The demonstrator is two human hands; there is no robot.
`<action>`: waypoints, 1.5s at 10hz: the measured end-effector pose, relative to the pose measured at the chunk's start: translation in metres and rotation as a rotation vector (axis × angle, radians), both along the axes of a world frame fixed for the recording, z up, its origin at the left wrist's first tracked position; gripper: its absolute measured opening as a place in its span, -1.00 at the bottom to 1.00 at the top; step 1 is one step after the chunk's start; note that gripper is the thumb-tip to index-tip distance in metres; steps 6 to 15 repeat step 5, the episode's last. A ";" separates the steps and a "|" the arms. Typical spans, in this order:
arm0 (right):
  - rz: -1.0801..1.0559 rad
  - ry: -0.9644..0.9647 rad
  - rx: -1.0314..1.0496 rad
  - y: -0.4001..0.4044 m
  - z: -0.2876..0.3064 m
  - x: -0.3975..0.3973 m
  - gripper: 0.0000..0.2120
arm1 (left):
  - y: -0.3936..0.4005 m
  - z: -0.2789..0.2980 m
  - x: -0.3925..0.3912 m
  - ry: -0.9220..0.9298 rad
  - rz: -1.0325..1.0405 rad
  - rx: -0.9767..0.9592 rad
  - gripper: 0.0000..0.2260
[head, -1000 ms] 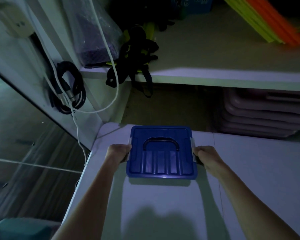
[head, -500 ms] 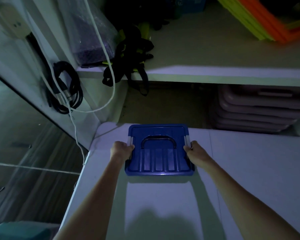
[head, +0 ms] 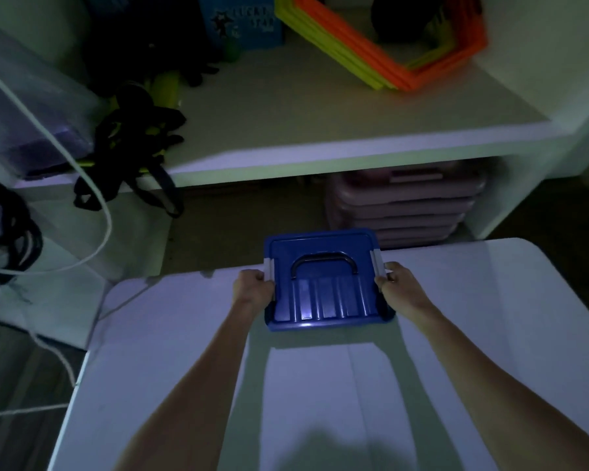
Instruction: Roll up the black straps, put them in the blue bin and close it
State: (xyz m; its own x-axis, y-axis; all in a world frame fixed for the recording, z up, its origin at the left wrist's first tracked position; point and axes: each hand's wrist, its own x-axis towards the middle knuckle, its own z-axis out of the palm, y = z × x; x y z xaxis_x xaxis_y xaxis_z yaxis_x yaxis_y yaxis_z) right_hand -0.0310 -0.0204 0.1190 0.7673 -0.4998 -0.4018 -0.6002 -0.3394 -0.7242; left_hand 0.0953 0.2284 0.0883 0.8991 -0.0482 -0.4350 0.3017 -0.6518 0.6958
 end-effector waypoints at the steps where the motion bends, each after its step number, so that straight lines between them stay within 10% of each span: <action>1: 0.015 -0.012 0.030 -0.026 0.000 0.002 -0.66 | -0.028 -0.009 0.002 0.012 0.011 -0.047 -0.89; 15: 0.146 -0.077 0.151 -0.062 -0.015 -0.001 -0.39 | -0.063 0.010 -0.010 -0.006 0.157 -0.049 -0.71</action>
